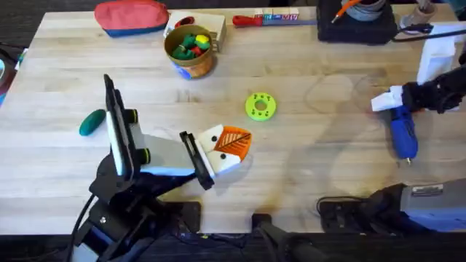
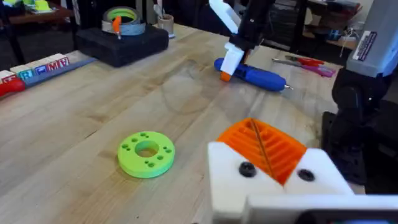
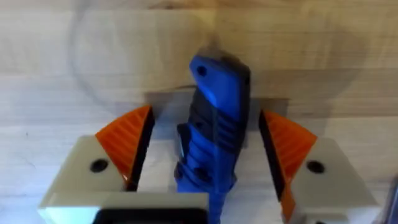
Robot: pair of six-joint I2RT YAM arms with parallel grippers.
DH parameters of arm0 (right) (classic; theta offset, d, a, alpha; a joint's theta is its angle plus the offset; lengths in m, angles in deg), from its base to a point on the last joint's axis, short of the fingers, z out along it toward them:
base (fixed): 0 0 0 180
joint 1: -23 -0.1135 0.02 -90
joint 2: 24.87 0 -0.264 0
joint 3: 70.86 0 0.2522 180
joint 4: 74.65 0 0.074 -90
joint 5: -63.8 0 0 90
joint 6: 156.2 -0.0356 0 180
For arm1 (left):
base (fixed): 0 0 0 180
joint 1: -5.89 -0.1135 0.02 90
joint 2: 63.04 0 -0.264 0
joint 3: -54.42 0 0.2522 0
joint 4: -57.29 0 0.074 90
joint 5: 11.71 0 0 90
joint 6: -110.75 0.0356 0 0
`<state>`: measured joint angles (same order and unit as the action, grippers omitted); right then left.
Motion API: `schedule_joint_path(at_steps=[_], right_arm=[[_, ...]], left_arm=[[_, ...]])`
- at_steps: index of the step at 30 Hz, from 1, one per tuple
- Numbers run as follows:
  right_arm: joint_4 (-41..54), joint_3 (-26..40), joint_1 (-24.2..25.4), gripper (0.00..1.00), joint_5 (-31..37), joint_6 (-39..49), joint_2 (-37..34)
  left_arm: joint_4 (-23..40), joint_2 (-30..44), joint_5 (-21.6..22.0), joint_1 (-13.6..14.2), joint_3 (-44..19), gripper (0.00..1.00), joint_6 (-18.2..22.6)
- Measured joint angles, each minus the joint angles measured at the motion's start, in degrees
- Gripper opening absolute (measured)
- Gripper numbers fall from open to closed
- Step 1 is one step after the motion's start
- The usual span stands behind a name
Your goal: Pick up the gripper from the table and insert it into the empty holder that is missing its gripper. Then pick up a screw, insert it into the mounting hole, and use the screwdriver to tighten it. Finally, clean up the table by picking up the vegetable and placing it into the bucket.
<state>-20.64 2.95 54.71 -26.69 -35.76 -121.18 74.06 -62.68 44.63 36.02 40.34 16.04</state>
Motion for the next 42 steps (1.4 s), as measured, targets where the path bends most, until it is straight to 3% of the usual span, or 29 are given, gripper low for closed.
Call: schedule_joint_path(at_steps=[3,9,16,17,26,32,42], right_arm=[[0.11,0.02,0.09,0.878,-0.36,0.04,-0.09],[0.08,0.02,0.04,0.581,-1.09,0.07,-0.31],[-0.70,0.02,0.11,0.055,-0.25,0.95,-0.40],[-0.84,0.02,0.13,0.022,-0.24,0.89,-0.40],[-0.63,0.15,0.13,0.007,-0.27,-0.85,1.76],[-3.34,0.22,0.13,0.007,-1.11,-4.85,13.20],[-6.96,0.24,-2.30,0.007,-19.37,-10.76,33.52]], left_arm=[[0.00,0.00,0.02,0.00,0.00,0.011,0.00],[0.00,0.00,-0.01,0.00,0.00,0.011,0.01],[0.00,0.00,0.02,0.00,0.00,0.011,-0.01],[0.00,0.00,0.01,0.00,0.00,0.011,0.00],[0.00,0.00,0.02,0.00,0.00,0.011,0.01],[0.00,0.00,0.00,0.00,0.00,0.011,0.01],[0.00,0.00,0.00,0.00,0.00,0.011,0.01]])
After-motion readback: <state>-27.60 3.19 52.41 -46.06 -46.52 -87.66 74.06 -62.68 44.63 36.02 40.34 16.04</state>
